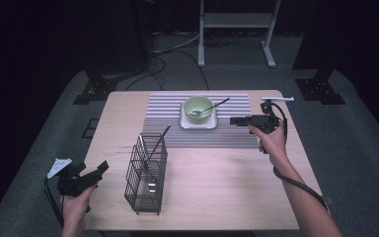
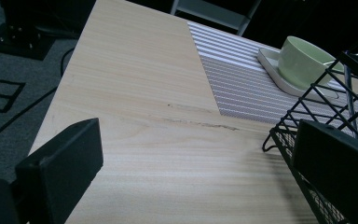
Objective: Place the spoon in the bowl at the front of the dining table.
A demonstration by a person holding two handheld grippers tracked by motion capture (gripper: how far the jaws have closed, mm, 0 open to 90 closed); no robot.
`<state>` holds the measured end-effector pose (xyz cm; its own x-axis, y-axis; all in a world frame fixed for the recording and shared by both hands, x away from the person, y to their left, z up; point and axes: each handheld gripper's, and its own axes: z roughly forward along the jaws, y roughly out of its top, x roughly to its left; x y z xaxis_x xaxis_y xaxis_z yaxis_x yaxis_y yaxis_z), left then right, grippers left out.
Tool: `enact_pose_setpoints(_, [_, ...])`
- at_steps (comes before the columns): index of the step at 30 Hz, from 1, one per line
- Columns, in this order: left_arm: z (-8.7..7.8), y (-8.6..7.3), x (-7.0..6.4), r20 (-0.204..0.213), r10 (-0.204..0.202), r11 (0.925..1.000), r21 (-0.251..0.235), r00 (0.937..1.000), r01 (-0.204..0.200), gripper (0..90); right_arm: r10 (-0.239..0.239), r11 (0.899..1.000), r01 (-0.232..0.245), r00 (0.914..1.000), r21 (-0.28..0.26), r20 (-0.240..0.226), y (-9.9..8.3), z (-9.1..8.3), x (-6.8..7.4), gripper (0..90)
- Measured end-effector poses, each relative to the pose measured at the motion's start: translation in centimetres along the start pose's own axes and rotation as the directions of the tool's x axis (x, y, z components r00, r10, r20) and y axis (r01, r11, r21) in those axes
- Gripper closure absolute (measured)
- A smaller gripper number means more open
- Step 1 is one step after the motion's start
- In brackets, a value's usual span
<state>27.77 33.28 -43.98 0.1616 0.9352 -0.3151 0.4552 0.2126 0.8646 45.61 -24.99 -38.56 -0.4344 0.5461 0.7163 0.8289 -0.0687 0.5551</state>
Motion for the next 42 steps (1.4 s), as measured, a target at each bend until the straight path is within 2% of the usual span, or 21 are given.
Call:
enact_pose_setpoints(28, [0.1,0.0,-0.2,0.002,0.003,1.0,0.004,1.0,-0.003,1.0,0.002,0.999,0.001,0.9984,0.05,-0.057,-2.8,0.2,0.5,33.4])
enact_pose_setpoints(42, [0.0,0.0,-0.1,0.001,0.001,1.0,0.002,1.0,-0.001,1.0,0.003,0.997,0.003,0.9975,0.079,-0.071,-4.0,0.5,0.6,33.2])
